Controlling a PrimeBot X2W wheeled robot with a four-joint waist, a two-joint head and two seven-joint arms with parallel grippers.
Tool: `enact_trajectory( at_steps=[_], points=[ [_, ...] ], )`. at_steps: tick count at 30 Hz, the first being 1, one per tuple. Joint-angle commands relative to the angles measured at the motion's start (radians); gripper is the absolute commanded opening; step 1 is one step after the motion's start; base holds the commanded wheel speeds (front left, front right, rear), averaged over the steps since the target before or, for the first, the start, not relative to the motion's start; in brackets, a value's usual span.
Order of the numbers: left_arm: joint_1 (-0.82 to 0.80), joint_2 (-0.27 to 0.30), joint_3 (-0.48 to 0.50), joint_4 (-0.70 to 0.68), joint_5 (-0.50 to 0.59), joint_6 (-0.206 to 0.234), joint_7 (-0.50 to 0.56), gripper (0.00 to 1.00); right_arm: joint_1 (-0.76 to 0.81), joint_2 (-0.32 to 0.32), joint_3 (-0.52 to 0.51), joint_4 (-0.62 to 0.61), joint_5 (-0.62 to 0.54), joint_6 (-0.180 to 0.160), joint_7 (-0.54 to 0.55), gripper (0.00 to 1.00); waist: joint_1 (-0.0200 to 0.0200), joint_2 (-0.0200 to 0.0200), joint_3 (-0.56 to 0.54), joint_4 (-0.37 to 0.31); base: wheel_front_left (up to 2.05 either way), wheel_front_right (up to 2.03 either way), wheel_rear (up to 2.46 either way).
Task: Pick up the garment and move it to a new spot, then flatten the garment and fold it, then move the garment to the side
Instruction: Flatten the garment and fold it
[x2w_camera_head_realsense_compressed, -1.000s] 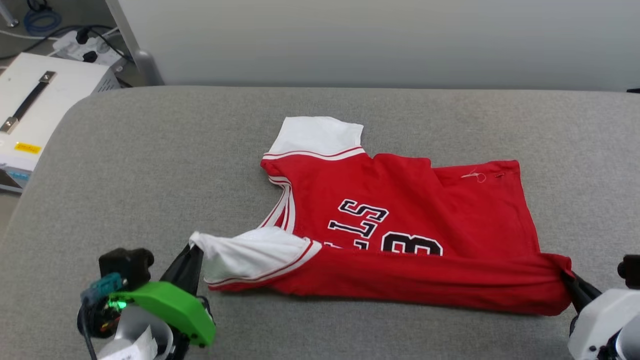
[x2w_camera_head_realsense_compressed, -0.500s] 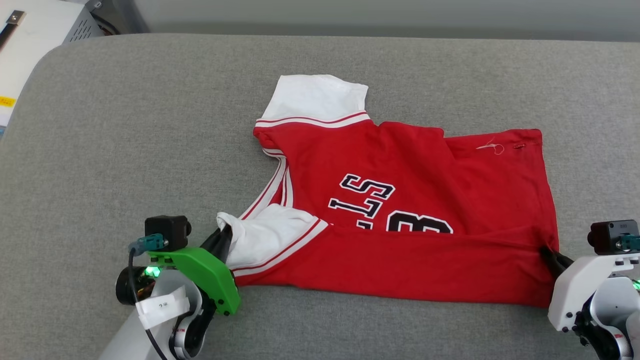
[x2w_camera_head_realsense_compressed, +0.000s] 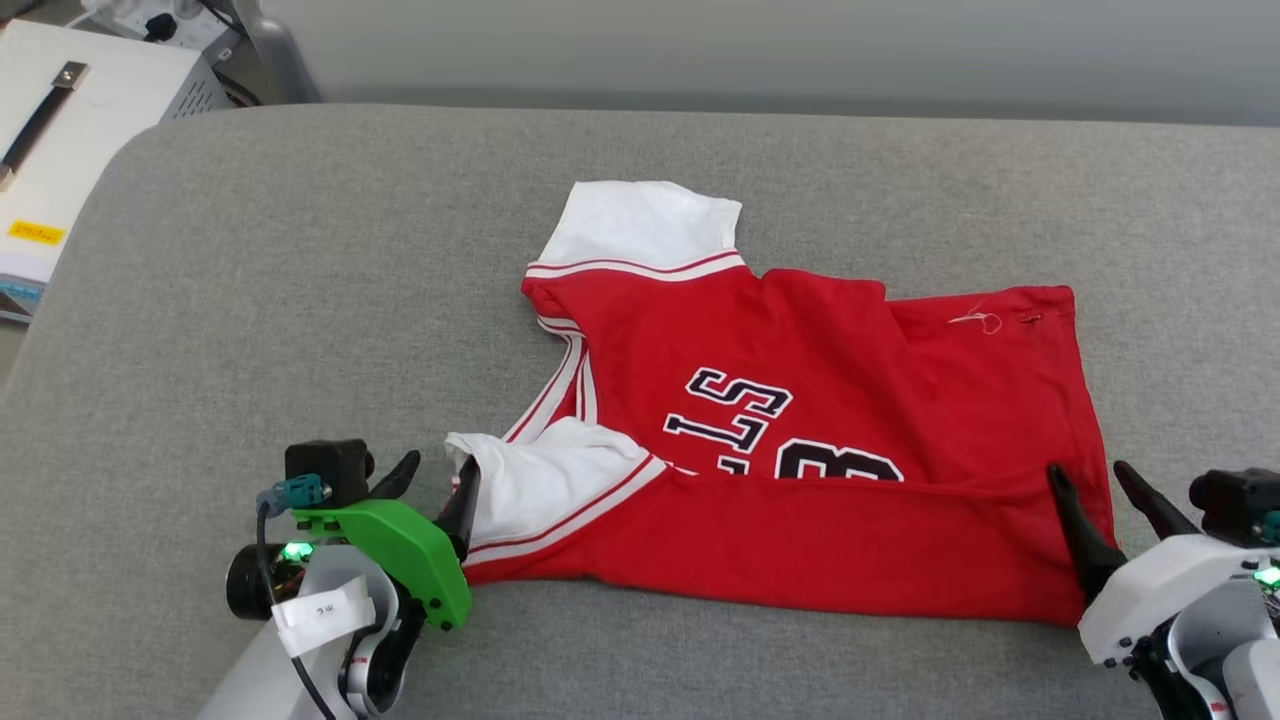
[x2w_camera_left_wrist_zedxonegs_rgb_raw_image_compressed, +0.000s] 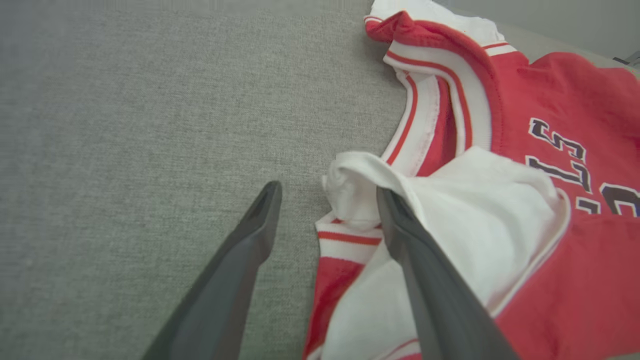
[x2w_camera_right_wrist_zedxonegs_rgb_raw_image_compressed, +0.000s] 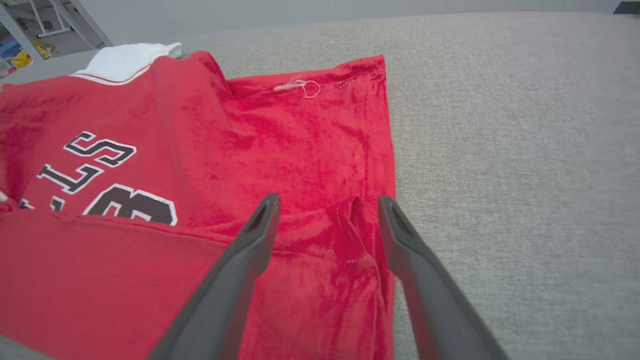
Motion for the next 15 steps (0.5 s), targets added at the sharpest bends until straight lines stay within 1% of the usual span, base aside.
enact_trajectory(
  at_steps=[1, 4, 6, 8, 10, 13, 15],
  points=[
    [-0.016, 0.016, 0.005, -0.002, -0.001, 0.01, -0.005, 1.0, 0.025, 0.011, -0.012, -0.006, -0.018, -0.001, -0.028, 1.0, 0.0, 0.0, -0.036, 0.002, 0.0, 0.0, 0.0],
    [-0.01, 0.042, 0.016, -0.021, -0.01, 0.017, 0.02, 1.0, 0.052, 0.037, -0.04, -0.027, -0.049, -0.001, -0.067, 1.0, 0.0, 0.0, -0.063, -0.004, 0.0, 0.0, 0.0],
    [-0.005, 0.074, 0.02, -0.04, -0.015, 0.021, 0.061, 1.0, 0.068, 0.059, -0.054, -0.05, -0.064, -0.001, -0.076, 1.0, 0.0, 0.0, -0.075, -0.013, 0.0, 0.0, 0.0],
    [0.003, 0.107, 0.019, -0.063, -0.029, 0.019, 0.128, 1.0, 0.083, 0.074, -0.065, -0.072, -0.078, -0.001, -0.072, 1.0, 0.0, 0.0, -0.082, -0.022, 0.0, 0.0, 0.0],
    [0.01, 0.143, 0.009, -0.099, -0.046, 0.005, 0.212, 1.0, 0.095, 0.088, -0.073, -0.094, -0.085, -0.001, -0.066, 1.0, 0.0, 0.0, -0.084, -0.031, 0.0, 0.0, 0.0],
    [0.033, 0.186, -0.01, -0.179, -0.09, -0.007, 0.368, 1.0, 0.112, 0.104, -0.086, -0.122, -0.094, -0.001, -0.053, 1.0, 0.0, 0.0, -0.079, -0.045, 0.0, 0.0, 0.0],
    [0.052, 0.214, -0.014, -0.234, -0.123, -0.005, 0.457, 1.0, 0.12, 0.114, -0.092, -0.139, -0.099, -0.001, -0.046, 1.0, 0.0, 0.0, -0.071, -0.053, 0.0, 0.0, 0.0]
  ],
)
